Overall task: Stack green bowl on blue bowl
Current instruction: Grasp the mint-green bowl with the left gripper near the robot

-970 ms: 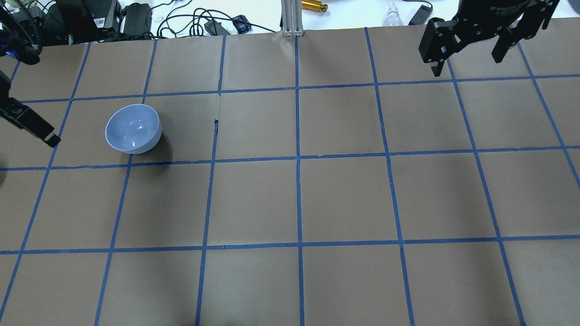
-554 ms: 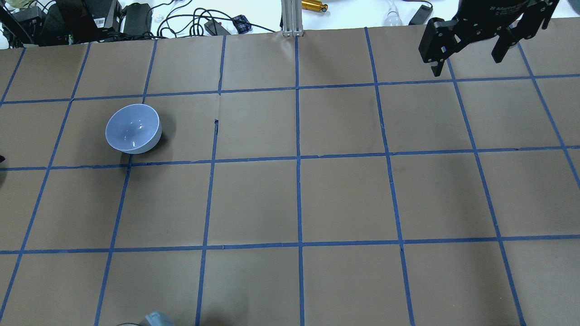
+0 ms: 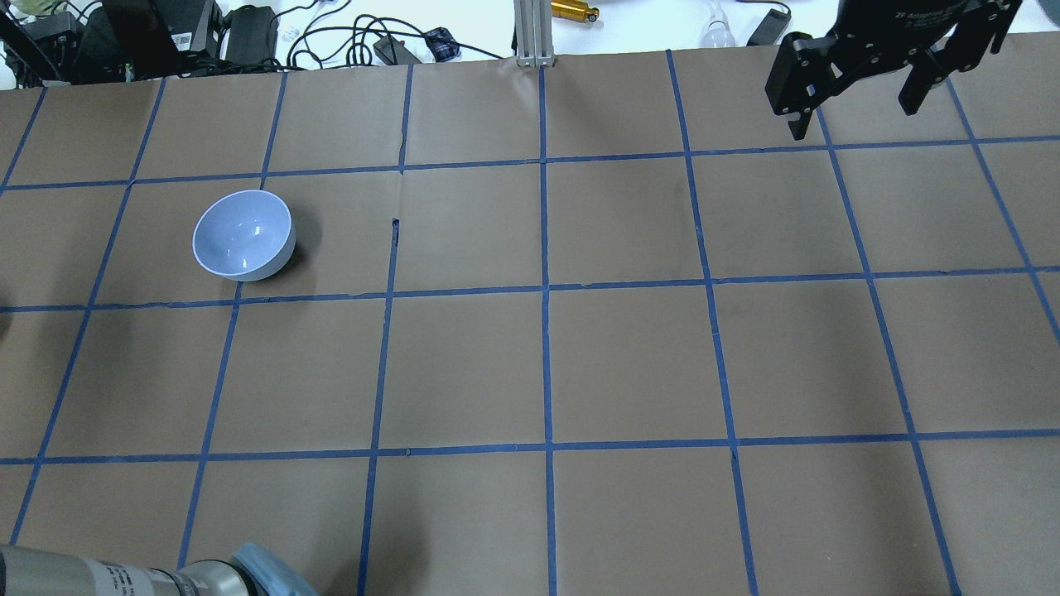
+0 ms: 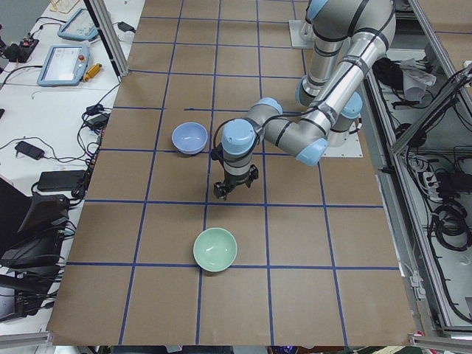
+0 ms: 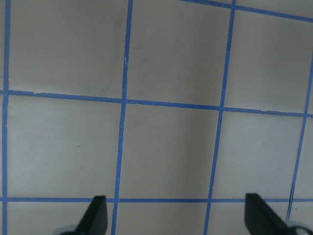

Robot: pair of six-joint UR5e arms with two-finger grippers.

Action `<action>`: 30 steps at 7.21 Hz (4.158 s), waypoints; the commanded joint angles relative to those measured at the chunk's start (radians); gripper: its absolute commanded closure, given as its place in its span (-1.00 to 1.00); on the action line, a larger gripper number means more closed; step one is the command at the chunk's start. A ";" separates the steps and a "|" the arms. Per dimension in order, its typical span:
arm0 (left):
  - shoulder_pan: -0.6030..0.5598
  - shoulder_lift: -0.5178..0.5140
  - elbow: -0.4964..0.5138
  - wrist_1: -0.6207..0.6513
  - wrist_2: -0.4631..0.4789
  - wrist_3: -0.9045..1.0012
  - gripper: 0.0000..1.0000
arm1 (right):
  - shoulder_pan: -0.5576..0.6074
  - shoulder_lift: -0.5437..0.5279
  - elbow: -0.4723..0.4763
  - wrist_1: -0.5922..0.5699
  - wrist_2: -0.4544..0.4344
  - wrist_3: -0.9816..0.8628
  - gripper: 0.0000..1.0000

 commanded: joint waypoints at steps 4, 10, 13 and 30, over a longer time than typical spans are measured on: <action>0.084 -0.211 0.071 0.199 -0.026 0.477 -0.98 | 0.000 0.000 0.000 0.000 0.000 0.000 -1.00; 0.111 -0.320 0.140 0.199 -0.020 0.600 -0.95 | 0.000 0.000 0.000 0.000 0.000 0.000 -1.00; 0.111 -0.323 0.133 0.199 -0.023 0.588 -0.64 | 0.000 0.000 0.000 0.000 0.000 0.000 -1.00; 0.111 -0.314 0.139 0.200 -0.025 0.589 1.00 | 0.000 0.000 0.000 0.000 0.000 0.000 -1.00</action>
